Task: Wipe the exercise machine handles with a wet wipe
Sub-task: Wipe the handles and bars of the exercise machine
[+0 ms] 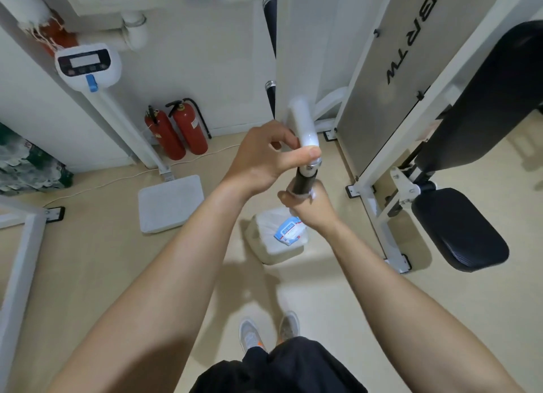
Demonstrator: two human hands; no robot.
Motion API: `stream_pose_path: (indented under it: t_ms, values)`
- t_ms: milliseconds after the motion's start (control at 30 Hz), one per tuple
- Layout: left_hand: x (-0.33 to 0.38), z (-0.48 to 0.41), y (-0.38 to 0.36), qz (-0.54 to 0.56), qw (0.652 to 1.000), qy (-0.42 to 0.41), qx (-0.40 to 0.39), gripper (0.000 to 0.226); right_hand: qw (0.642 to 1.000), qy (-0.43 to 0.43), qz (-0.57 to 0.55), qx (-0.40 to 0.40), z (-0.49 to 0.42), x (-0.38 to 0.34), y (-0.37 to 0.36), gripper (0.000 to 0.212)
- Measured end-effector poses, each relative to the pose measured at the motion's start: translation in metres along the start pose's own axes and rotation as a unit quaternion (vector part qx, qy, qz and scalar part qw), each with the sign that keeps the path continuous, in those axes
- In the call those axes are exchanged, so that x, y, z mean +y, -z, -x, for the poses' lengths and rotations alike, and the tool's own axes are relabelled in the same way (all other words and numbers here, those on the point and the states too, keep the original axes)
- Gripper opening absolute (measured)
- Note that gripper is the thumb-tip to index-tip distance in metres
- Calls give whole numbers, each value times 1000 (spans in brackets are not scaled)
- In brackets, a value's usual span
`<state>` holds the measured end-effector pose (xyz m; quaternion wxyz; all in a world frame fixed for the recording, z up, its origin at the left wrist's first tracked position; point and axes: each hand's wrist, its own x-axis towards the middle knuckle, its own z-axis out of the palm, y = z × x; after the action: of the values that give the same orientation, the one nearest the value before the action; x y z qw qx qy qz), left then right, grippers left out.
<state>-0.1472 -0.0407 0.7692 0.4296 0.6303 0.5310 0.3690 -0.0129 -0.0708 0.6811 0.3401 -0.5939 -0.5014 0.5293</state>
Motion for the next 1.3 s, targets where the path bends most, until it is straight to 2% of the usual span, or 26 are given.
stream_pose_path:
  t_ms: [133, 233, 333, 400, 500, 567, 767, 833, 900, 967, 1033, 1133, 1233, 1300]
  values:
    - [0, 0, -4, 2, 1000, -11, 3, 25, 997, 71, -36, 20, 1, -35, 12, 28]
    - [1, -1, -6, 7, 1000, -2, 3, 24, 998, 30, -27, 50, -3, 2, 0, 32]
    - [2, -2, -3, 0, 1000, 8, -1, 25, 999, -33, 27, 13, -8, 36, -3, 38]
    - [3, -4, 1, -6, 1000, 8, -5, 24, 999, -2, 44, -4, -7, 18, 3, 36]
    - [5, -1, 1, 3, 1000, 4, -7, 21, 997, 78, -18, 4, -3, -27, 10, 30]
    - [5, 0, -2, 4, 1000, 3, -3, 21, 995, 92, -44, 25, -3, -29, 8, 27]
    - [0, -2, 6, -2, 999, 39, -14, 31, 998, -32, 7, 45, -18, 58, -18, 46]
    - [-3, 1, 12, 21, 998, 27, -47, 18, 995, -86, 14, 55, -23, 76, -29, 44]
    - [-14, 8, 23, 92, 993, 34, -68, 9, 985, -156, 19, 71, -21, 89, -42, 30]
    - [-42, 13, 38, 104, 990, 77, -63, 17, 973, -219, -24, 66, -10, 92, -63, 17]
    - [-77, 20, 60, 63, 988, 121, -75, 14, 961, -259, -88, 39, -1, 83, -92, 20]
    - [-120, 32, 99, 37, 983, 145, -110, 12, 939, -251, -233, 20, 0, 46, -138, 33]
    - [-133, 39, 133, 88, 979, 135, -128, 17, 882, -227, -411, 23, -13, 2, -170, 38]
    - [-133, 37, 149, 134, 977, 119, -118, 22, 867, -218, -448, 15, -18, -24, -183, 39]
